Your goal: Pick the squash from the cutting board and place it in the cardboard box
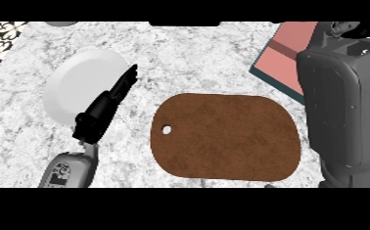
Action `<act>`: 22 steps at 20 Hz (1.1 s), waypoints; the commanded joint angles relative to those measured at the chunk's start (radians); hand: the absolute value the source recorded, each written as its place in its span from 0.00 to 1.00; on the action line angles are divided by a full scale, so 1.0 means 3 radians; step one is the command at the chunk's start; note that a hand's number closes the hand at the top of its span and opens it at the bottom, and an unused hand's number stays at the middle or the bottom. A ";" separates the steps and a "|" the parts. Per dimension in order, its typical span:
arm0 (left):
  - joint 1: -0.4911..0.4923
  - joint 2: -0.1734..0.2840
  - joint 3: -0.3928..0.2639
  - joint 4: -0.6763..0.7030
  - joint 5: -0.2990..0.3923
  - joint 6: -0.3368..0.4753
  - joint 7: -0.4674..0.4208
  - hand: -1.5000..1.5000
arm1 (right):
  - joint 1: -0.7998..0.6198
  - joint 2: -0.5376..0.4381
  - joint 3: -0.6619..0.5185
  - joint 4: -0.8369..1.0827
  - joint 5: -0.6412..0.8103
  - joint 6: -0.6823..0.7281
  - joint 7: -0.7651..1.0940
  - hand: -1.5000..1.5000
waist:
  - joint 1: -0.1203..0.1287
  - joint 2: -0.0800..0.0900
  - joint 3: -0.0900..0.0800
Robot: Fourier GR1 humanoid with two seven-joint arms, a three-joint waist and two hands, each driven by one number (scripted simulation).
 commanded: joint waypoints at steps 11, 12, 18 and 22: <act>-0.0151 -0.0013 0.0054 -0.0002 0.0011 -0.0049 0.0119 0.50 | -0.0087 -0.0495 -0.0337 0.1592 0.0009 -0.0838 -0.0559 1.00 | 0.0038 0.0019 0.0001; -0.0015 -0.0025 0.0030 -0.0058 -0.0015 -0.0032 0.0061 0.50 | -0.0094 -0.0531 -0.0367 0.1492 -0.0070 -0.0751 -0.0553 1.00 | 0.0014 0.0004 0.0001; -0.0043 -0.0072 -0.0025 -0.0062 -0.0021 -0.0055 0.0136 0.50 | -0.0085 -0.0391 -0.0547 0.2121 -0.0172 -0.1253 -0.0567 1.00 | 0.0035 0.0014 0.0002; 0.0153 -0.0059 -0.0067 -0.0104 -0.0094 -0.0022 -0.0071 0.50 | -0.0022 -0.0402 -0.0968 0.2398 -0.0572 -0.1602 -0.0707 0.00 | 0.0076 0.0024 0.0005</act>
